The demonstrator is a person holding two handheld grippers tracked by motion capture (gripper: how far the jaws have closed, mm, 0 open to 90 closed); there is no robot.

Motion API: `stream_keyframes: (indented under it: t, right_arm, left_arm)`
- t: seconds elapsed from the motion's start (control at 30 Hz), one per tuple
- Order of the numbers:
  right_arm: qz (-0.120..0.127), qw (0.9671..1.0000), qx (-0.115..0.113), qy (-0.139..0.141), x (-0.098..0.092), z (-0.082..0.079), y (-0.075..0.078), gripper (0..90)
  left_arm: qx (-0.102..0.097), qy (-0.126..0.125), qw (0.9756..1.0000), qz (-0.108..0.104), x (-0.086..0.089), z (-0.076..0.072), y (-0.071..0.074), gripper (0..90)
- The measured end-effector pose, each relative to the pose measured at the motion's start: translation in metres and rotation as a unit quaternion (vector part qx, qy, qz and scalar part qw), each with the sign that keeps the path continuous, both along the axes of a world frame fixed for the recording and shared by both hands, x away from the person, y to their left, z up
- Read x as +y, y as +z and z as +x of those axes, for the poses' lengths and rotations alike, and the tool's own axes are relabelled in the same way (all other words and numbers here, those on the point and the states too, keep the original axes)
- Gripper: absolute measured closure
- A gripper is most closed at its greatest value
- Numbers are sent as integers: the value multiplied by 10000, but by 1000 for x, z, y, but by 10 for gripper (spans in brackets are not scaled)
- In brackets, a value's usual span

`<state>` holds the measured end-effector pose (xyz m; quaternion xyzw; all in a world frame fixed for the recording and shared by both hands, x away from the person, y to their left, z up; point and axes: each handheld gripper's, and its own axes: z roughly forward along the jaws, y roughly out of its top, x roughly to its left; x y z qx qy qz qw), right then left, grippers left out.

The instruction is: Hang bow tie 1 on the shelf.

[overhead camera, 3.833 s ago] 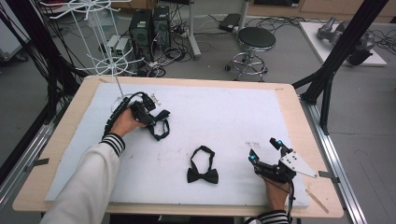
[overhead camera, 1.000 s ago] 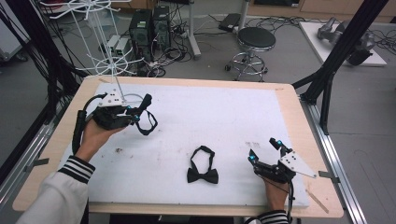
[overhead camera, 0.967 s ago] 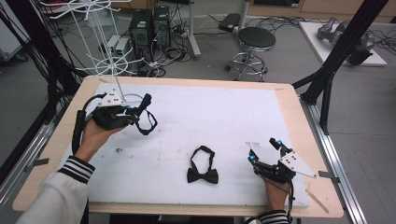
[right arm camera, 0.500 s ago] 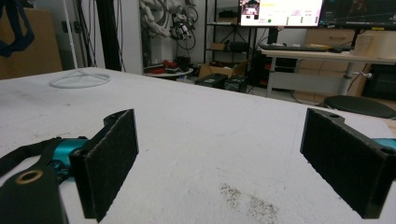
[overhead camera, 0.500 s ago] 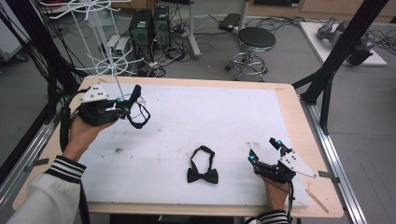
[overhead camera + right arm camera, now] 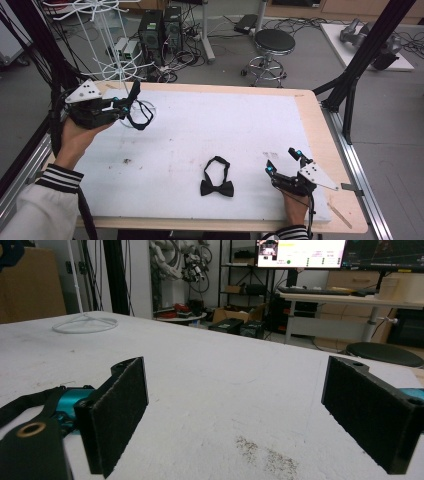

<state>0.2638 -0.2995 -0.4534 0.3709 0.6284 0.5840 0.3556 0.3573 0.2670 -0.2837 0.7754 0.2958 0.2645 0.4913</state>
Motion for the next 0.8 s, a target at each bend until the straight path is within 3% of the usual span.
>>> stream_keyframes:
  t: [0.57,0.8]
  right_arm:
    - [5,10000,-6,-4,0,0,0,107]
    - [8,10000,-4,-3,0,0,0,107]
  left_arm:
    - [-218,256,9994,-110,16,1,22,739]
    - [-219,383,9989,-162,19,6,25,739]
